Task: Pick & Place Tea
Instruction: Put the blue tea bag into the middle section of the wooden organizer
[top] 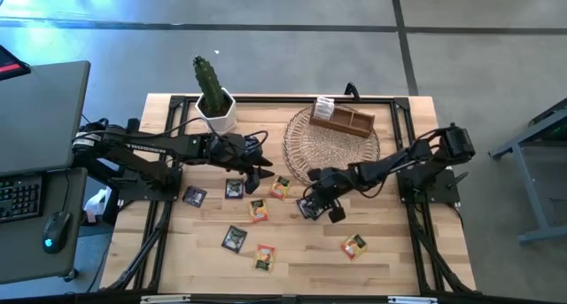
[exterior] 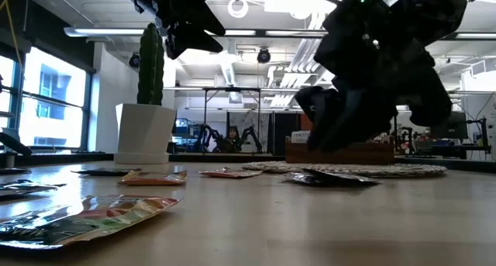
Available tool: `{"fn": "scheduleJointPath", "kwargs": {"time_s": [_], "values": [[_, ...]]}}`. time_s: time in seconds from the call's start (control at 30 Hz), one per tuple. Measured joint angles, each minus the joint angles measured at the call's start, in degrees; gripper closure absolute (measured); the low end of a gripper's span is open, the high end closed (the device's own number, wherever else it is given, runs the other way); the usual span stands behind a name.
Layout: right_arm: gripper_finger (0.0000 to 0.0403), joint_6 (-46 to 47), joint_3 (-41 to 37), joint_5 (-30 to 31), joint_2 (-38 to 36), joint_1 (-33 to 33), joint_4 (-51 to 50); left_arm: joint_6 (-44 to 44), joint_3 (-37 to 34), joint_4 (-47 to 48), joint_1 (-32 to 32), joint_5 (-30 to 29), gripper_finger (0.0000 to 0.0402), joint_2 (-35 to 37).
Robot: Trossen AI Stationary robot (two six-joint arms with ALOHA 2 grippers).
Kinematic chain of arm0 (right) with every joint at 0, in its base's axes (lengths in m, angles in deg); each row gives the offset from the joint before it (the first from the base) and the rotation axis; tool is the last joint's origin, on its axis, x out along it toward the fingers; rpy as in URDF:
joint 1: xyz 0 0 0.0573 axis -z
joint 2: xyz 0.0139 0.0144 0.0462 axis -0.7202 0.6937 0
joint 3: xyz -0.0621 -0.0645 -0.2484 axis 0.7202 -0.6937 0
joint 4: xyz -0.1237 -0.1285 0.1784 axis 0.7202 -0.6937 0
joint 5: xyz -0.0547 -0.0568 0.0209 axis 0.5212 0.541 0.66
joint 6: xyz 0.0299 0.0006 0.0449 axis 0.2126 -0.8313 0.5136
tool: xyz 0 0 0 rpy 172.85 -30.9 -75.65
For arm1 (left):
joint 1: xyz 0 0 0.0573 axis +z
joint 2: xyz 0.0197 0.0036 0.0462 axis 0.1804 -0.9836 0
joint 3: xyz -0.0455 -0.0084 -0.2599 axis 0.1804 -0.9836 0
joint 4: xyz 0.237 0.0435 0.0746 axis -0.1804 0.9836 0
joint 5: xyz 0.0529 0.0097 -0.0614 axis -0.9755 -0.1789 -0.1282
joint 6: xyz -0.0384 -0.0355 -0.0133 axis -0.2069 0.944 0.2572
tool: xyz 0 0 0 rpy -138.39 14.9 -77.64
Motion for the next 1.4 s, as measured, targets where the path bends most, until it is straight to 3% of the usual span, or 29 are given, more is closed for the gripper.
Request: {"fn": "scheduleJointPath", "kwargs": {"time_s": [0.33, 0.53, 0.9, 1.2, 1.4], "values": [[0.0304, 6.06, 0.04, 0.64, 0.0, 0.59, 15.04, 0.12, -0.02, 0.35, 0.0, 0.22, 0.0232, 0.0], [0.031, 4.27, 0.04, -6.13, 0.0, 0.49, 13.03, -0.01, 0.0, 0.89, -0.01, 0.24, 0.0232, 0.0], [0.024, -6.51, 0.04, -7.66, 0.0, 1.2, 1.11, 0.14, 0.0, 2.45, 0.0, 0.02, 0.0232, 0.0], [0.0186, -9.06, 0.07, -8.49, 0.03, 3.24, 1.48, 2.78, 0.0, 2.45, 0.0, -0.04, 0.0232, 0.0], [0.0175, -9.61, 0.07, -7.62, 5.38, 2.48, 4.76, 2.82, -0.01, 2.47, 0.0, -0.04, 0.0232, 0.0]]}}
